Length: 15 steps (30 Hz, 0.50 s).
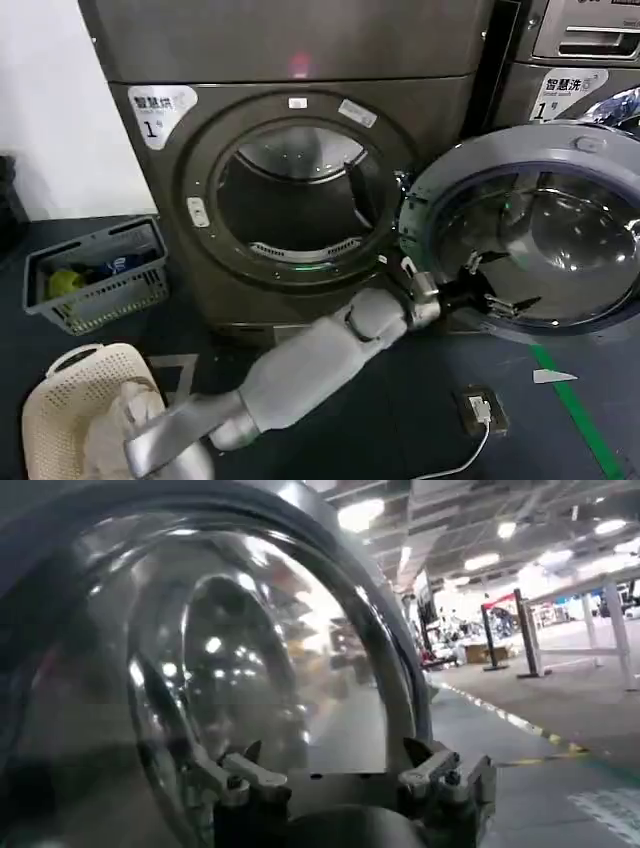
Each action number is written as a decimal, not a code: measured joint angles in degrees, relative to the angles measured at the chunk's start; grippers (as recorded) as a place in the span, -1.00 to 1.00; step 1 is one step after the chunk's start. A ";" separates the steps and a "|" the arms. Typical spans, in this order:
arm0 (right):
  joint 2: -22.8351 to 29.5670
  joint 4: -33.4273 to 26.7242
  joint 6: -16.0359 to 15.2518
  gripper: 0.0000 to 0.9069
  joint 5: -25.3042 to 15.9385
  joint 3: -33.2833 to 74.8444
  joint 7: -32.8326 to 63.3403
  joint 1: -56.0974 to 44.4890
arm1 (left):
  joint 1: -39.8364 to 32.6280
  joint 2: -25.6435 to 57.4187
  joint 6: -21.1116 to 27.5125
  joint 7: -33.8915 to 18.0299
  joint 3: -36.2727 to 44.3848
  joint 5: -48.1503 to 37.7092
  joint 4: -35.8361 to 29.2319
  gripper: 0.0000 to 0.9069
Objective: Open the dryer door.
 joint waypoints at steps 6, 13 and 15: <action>-0.05 0.30 1.50 1.00 -3.57 1.10 0.03 -0.73 | 1.45 6.21 -9.30 0.43 2.08 -3.82 -6.07 1.00; 0.28 1.77 1.33 1.00 -5.37 0.99 0.04 -0.08 | 2.79 18.34 -16.37 1.61 2.18 -8.14 -16.11 1.00; 0.35 2.31 1.75 1.00 -6.36 0.97 -0.04 0.22 | 3.83 21.98 -18.61 1.64 1.89 -7.29 -18.90 1.00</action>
